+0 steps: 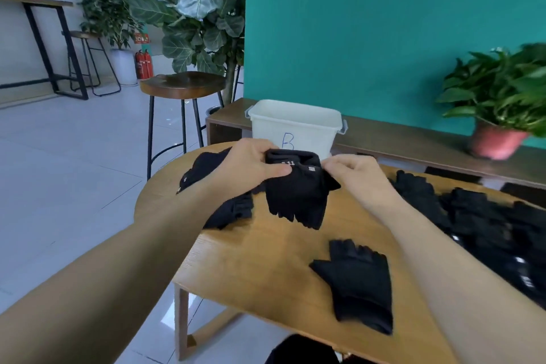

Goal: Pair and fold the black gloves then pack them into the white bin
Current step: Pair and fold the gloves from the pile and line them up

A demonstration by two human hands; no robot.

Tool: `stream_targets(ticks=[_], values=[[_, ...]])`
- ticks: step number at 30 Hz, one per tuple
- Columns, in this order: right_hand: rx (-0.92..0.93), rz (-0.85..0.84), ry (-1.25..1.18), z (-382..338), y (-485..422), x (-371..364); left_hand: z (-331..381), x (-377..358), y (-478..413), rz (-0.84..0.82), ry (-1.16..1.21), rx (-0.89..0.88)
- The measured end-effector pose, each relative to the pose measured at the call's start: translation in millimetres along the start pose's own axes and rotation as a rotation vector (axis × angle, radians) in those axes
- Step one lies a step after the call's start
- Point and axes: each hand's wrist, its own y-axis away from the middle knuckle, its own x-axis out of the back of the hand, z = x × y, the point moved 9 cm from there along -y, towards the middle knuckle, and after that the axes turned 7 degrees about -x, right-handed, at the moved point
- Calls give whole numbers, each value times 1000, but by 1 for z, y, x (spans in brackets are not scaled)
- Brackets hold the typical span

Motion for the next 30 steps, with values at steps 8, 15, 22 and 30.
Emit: stream_targets(ticks=[8,15,22,30], values=[[-81,37,-88,21,64,59,57,-91,10,-149,317,11],[-173,128,-168,52,81,95,68,-121,14,-185,218,28],[-118,190,-223,57,80,104,60,-121,8,-78,144,26],[-30,494,-128,51,71,120,74,-135,20,61,-17,-38]])
